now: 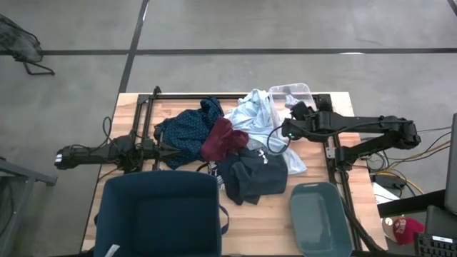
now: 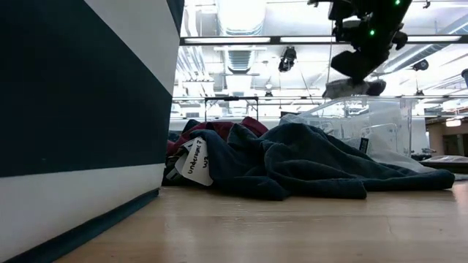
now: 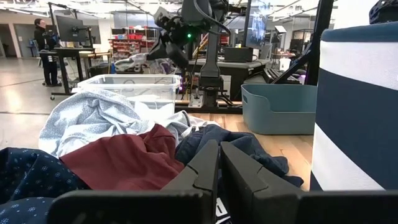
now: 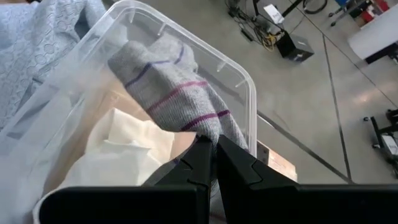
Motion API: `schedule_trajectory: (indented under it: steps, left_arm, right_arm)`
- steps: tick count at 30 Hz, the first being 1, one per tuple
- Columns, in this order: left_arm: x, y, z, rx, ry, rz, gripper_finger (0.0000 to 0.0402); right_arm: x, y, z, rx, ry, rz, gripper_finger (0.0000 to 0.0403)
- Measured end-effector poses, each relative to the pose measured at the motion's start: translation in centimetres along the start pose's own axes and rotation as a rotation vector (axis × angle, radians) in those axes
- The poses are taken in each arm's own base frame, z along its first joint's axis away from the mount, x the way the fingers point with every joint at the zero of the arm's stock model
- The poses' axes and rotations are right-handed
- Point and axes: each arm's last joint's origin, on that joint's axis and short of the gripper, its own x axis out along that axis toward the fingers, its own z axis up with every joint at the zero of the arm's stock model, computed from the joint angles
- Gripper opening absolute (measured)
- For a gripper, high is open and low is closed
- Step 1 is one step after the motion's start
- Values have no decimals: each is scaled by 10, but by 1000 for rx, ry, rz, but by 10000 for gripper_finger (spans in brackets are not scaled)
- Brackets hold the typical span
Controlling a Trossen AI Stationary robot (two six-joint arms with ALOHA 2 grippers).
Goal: Pick & Place Cloths
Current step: Put the gray sock into the transparent container, then put the gray underwear into the small blue container
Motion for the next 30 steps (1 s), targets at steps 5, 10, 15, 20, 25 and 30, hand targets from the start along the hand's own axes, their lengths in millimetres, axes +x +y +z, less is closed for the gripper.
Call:
schedule_trajectory:
  steps: [5,10,15,20,25,30]
  left_arm:
    - [0,0,0,0,0,0,23]
    - [0,0,0,0,0,0,23]
    - [0,0,0,0,0,0,23]
    - [0,0,0,0,0,0,23]
    - [0,0,0,0,0,0,23]
    - [0,0,0,0,0,0,23]
  right_arm:
    - [4,3,-4,-17,-9,-5,13]
    - [6,4,-7,-31,-19,-29,34]
    - [7,5,-8,-31,-20,-28,92]
    - [6,6,-7,-8,-22,-8,160]
    - [1,8,-1,11,-30,40,206]
    - [-13,15,4,-37,-68,137,219]
